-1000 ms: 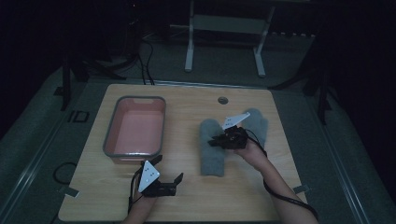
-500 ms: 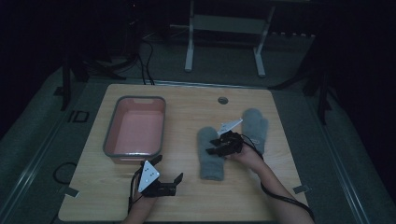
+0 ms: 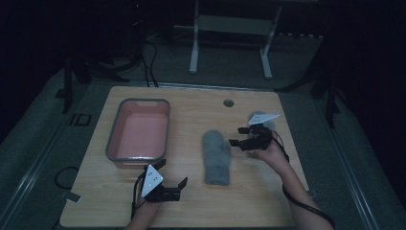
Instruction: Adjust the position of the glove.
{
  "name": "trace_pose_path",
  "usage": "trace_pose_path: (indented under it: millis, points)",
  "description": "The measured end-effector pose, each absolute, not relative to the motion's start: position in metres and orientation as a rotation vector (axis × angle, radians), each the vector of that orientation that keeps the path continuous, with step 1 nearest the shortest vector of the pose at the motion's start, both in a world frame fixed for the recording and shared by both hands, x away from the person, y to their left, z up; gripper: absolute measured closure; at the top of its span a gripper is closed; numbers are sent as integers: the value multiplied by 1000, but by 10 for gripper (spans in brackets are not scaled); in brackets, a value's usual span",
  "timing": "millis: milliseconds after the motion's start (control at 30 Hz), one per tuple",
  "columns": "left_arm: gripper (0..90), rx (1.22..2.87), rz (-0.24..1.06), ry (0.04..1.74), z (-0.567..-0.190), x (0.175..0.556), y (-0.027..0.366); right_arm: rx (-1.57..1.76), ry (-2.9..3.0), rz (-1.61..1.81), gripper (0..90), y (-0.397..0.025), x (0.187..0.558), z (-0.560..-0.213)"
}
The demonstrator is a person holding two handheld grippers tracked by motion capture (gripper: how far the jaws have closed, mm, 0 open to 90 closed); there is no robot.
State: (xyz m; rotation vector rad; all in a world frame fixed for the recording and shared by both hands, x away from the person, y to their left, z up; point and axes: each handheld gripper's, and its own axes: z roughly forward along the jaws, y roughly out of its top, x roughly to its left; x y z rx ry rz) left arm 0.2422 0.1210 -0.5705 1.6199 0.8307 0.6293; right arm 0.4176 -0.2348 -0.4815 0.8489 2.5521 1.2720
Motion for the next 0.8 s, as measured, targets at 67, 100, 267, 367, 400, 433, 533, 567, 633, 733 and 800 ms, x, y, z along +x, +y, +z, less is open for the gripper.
trace_pose_path:
  millis: [67, 100, 267, 367, 400, 433, 533, 567, 633, 733, 800]
  points:
    - [3, 1619, 628, 832, -570, 242, 121, 887, 2514, 1229, 264, -246, 421, -479]
    - [3, 1618, 627, 832, -570, 242, 121, 902, 2497, 1215, 265, -252, 422, -478]
    - [3, 1616, 625, 836, -571, 243, 121, 1014, 2415, 1199, 294, -280, 434, -478]
    - [3, 1616, 626, 834, -571, 243, 121, 1094, 2384, 1171, 295, -295, 444, -481]
    - [3, 1615, 624, 835, -571, 243, 121, 1114, 2372, 1162, 295, -299, 447, -483]
    - [3, 1615, 624, 836, -571, 243, 121, 1126, 2357, 1143, 295, -303, 450, -484]
    - [3, 1615, 623, 837, -571, 243, 121, 1173, 2346, 1118, 284, -311, 456, -491]
    - [3, 1615, 623, 837, -571, 243, 121, 1177, 2337, 1104, 292, -312, 457, -494]
    - [3, 1615, 624, 836, -571, 243, 121, 1184, 2327, 1072, 310, -314, 459, -500]
    - [3, 1614, 624, 837, -571, 243, 121, 1208, 2324, 1049, 349, -316, 462, -511]
    - [3, 1615, 623, 837, -571, 243, 121, 1232, 2324, 1027, 373, -316, 464, -518]
